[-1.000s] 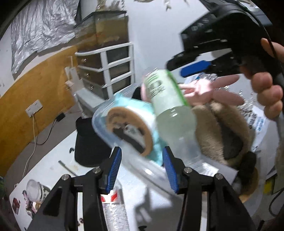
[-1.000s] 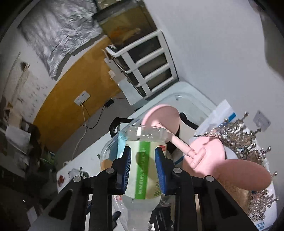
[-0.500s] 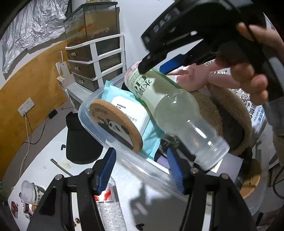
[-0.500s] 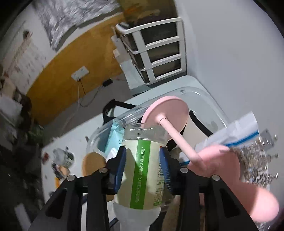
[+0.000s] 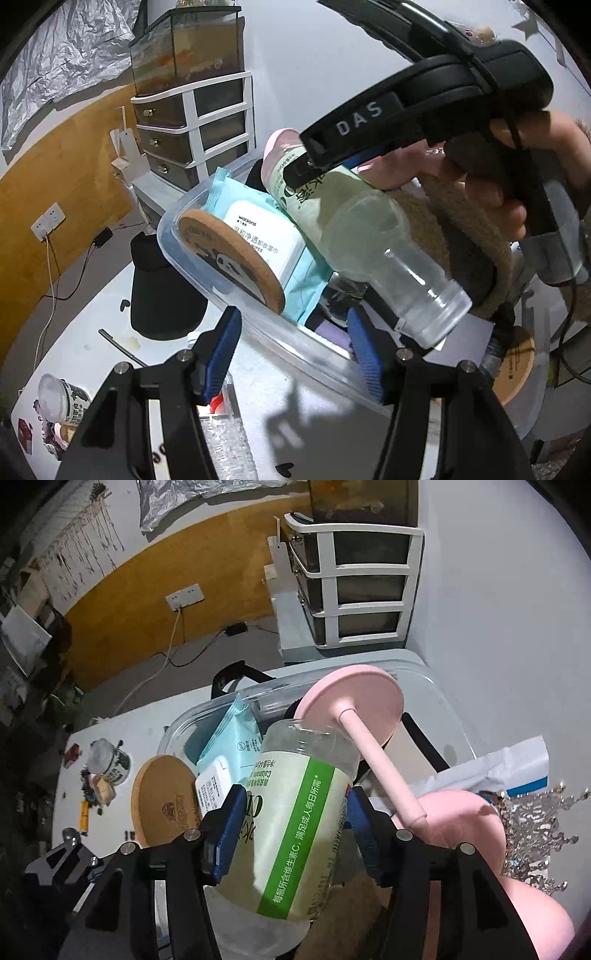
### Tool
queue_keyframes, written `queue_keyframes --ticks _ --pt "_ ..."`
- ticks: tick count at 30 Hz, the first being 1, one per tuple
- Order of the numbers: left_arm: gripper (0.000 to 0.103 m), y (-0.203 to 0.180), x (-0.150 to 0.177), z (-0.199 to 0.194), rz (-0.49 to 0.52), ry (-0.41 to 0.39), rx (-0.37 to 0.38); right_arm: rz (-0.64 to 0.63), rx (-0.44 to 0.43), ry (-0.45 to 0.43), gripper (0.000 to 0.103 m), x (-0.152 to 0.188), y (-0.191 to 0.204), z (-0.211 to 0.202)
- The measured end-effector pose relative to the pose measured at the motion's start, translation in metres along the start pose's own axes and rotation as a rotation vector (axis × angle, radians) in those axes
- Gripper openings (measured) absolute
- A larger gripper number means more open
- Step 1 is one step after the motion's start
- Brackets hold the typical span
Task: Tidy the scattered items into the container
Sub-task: 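Lower the bottle into the container and open the right gripper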
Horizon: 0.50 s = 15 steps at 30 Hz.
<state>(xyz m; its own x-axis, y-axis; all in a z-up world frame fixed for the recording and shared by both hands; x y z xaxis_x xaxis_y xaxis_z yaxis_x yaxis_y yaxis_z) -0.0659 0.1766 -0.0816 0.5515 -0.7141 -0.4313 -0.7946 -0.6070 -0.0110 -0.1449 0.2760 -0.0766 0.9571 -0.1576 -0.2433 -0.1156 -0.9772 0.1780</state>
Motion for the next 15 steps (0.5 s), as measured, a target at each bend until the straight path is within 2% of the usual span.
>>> queue_keyframes --ticks 4,5,6,12,15 --pt "0.058 0.003 -0.001 -0.006 -0.003 -0.016 0.006 0.074 -0.080 0.005 0.059 0.009 0.000 -0.010" --pt "0.059 0.004 -0.001 -0.007 -0.005 -0.018 0.006 0.078 -0.084 0.001 0.065 0.015 0.004 -0.015" --pt "0.059 0.006 -0.001 -0.008 -0.007 -0.021 0.006 0.076 -0.087 -0.004 0.067 0.020 0.007 -0.018" --pt "0.061 0.016 0.002 -0.014 -0.028 -0.032 0.006 0.073 -0.059 0.004 0.067 0.066 0.027 -0.031" --pt "0.061 0.017 0.004 -0.016 -0.027 -0.033 0.002 0.118 -0.110 0.056 0.067 0.093 0.033 -0.020"
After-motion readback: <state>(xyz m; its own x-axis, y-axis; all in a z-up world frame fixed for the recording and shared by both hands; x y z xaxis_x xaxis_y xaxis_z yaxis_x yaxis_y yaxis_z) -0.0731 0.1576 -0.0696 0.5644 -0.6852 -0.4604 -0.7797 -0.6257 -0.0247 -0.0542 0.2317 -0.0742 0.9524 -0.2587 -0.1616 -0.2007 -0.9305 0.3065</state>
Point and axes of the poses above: each gripper's, at about its wrist camera, not at the fingertips, and z roughly the way its jaws point, y to its left, x to its underside, the point moved 10 cm from there along z, roughly the way its jaws point, and after that the axes turned 15 degrees about y, right-handed, at the moved point
